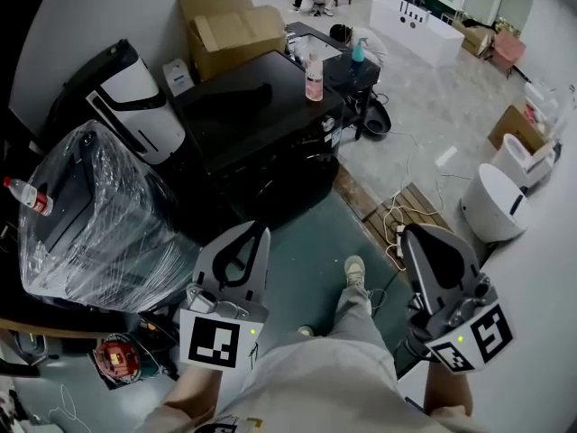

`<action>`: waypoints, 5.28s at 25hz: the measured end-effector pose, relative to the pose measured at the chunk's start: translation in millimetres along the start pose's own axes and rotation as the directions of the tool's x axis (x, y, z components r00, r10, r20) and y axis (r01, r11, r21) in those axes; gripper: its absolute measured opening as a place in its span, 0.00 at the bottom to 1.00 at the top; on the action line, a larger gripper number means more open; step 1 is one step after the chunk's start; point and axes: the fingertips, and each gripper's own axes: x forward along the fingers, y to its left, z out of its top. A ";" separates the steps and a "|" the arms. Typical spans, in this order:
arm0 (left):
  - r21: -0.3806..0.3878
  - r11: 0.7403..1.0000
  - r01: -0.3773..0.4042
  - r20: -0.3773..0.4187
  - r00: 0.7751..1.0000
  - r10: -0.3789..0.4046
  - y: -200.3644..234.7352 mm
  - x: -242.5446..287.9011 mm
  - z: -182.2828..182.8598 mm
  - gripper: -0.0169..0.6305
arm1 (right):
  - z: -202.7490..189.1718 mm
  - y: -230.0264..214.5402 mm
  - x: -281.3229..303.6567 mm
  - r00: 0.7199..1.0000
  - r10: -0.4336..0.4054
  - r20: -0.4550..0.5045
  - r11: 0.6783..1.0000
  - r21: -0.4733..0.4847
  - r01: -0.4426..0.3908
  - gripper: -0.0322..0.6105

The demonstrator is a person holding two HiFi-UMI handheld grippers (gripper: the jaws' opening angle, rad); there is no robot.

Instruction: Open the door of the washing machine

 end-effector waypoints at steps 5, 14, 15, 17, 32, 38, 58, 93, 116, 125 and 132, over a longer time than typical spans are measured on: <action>-0.009 0.998 -0.060 -0.048 0.997 0.060 5.9 34.0 -13.9 0.08 | -7.5 -35.0 25.1 0.999 0.051 -0.012 0.999 0.013 -0.051 0.08; -0.084 0.977 -0.198 -0.154 0.971 0.184 33.7 113.1 -54.0 0.08 | -30.7 -133.0 81.3 0.994 0.098 -0.041 0.994 0.061 -0.096 0.08; -0.098 0.971 -0.218 -0.159 0.967 0.201 38.1 121.8 -55.2 0.08 | -33.4 -142.9 89.7 0.993 0.110 -0.046 0.992 0.064 -0.107 0.08; -0.122 0.959 -0.256 -0.176 0.957 0.232 46.8 138.0 -60.0 0.08 | -39.3 -161.0 107.5 0.989 0.137 -0.056 0.989 0.070 -0.133 0.09; -0.386 0.758 -0.527 -0.427 0.830 0.360 81.0 256.3 -135.4 0.26 | -97.4 -275.5 234.1 0.917 0.383 -0.113 0.917 0.169 -0.362 0.09; -0.497 0.597 -0.630 -0.527 0.765 0.369 83.3 285.7 -170.2 0.31 | -133.8 -301.1 266.0 0.852 0.493 -0.178 0.864 0.214 -0.456 0.09; -0.678 0.032 -0.734 -0.696 0.656 0.292 79.8 313.0 -305.3 0.39 | -195.2 -302.1 311.4 0.764 0.585 -0.272 0.807 0.290 -0.515 0.08; -0.487 -0.238 -0.840 -0.869 0.493 0.036 79.8 336.9 -535.2 0.39 | -323.4 -225.4 367.9 0.661 0.544 -0.517 0.839 0.321 -0.439 0.09; -0.470 -0.382 -0.796 -0.867 0.498 0.028 78.3 362.7 -565.1 0.44 | -371.2 -223.9 370.2 0.636 0.530 -0.561 0.848 0.376 -0.375 0.09; -0.453 -0.360 -0.816 -0.879 0.477 0.025 79.8 360.4 -563.7 0.42 | -377.8 -224.7 361.2 0.627 0.526 -0.575 0.850 0.387 -0.358 0.08; -0.473 -0.333 -0.816 -0.869 0.495 0.022 75.5 357.1 -562.4 0.42 | -384.0 -219.5 349.7 0.616 0.534 -0.579 0.845 0.397 -0.359 0.08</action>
